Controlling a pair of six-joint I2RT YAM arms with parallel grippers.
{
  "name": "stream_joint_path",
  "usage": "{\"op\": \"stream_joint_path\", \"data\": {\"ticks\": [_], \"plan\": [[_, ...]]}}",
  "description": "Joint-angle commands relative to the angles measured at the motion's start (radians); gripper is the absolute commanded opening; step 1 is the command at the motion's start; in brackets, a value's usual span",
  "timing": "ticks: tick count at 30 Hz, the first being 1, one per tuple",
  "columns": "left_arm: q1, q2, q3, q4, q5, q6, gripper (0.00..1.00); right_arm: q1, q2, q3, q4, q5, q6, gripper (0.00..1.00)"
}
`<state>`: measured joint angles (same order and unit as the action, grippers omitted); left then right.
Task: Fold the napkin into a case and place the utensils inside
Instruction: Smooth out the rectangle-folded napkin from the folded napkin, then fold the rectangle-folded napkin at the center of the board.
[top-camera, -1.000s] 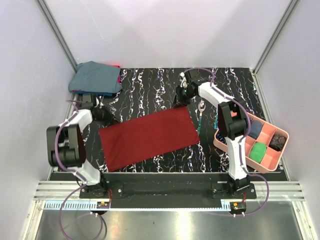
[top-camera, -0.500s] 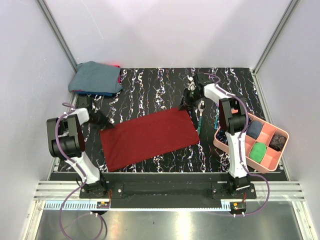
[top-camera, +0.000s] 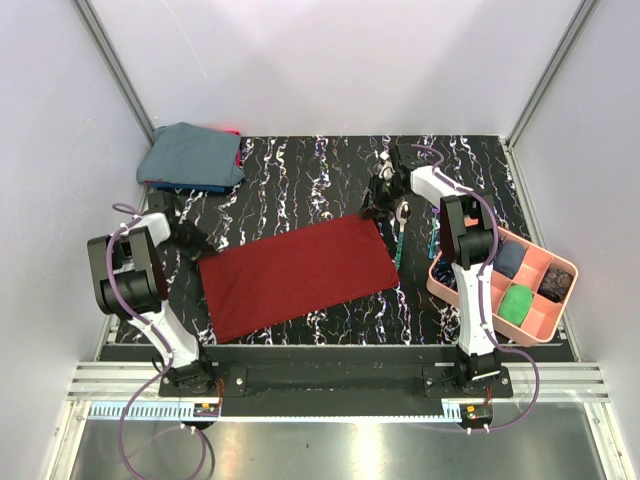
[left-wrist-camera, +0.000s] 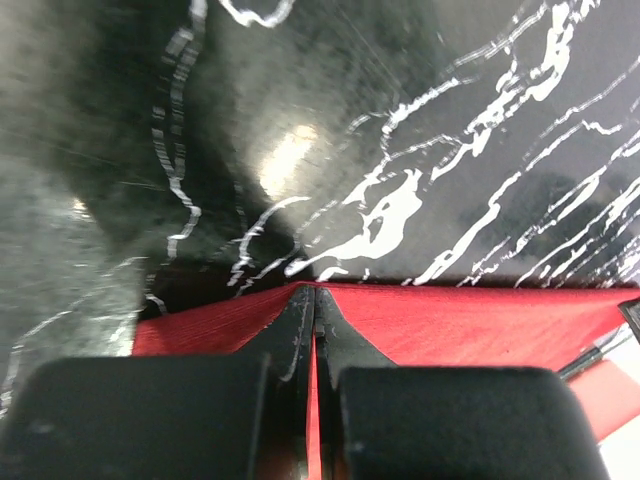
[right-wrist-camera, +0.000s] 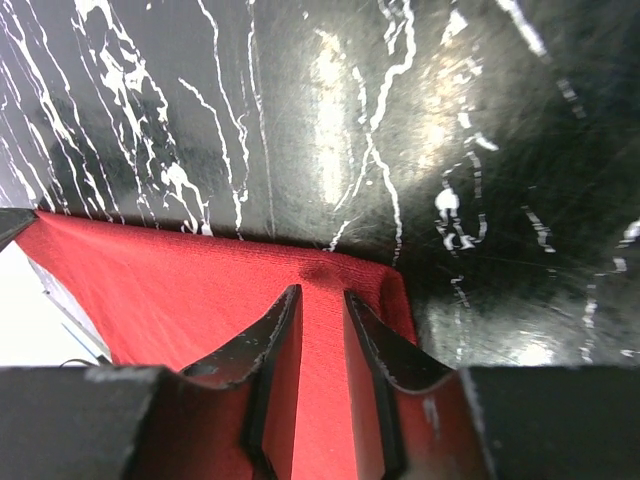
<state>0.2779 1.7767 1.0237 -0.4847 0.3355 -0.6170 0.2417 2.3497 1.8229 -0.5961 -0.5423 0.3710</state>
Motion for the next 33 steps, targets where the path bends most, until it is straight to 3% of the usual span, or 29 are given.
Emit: {"op": "stream_joint_path", "data": {"ticks": [1,12,14,17,19,22,26,33], "plan": [[0.035,0.015,0.045,-0.043,-0.127,0.06,0.0,-0.027,-0.013,0.032,-0.022,0.1,-0.055,0.33],[0.073,-0.111,0.046,-0.135,-0.294,0.04,0.0,-0.027,-0.076,0.119,-0.155,0.205,-0.064,0.39],[0.066,-0.207,0.041,-0.126,-0.328,0.045,0.02,-0.027,-0.121,0.118,-0.186,0.232,-0.057,0.44],[0.023,-0.344,0.021,-0.095,-0.342,0.037,0.13,-0.019,-0.205,0.053,-0.2,0.266,-0.038,0.62],[-0.049,-0.42,-0.007,-0.058,-0.27,0.036,0.2,-0.007,-0.245,-0.023,-0.2,0.271,-0.05,0.71],[-0.19,-0.485,-0.039,-0.028,-0.201,0.033,0.25,0.033,-0.303,-0.115,-0.203,0.295,-0.086,0.74],[-0.385,-0.539,-0.068,-0.02,-0.164,0.023,0.25,0.093,-0.337,-0.198,-0.176,0.364,-0.141,0.73],[-0.508,-0.608,-0.126,-0.02,-0.115,0.008,0.25,0.171,-0.349,-0.289,-0.104,0.462,-0.15,0.68]]}}
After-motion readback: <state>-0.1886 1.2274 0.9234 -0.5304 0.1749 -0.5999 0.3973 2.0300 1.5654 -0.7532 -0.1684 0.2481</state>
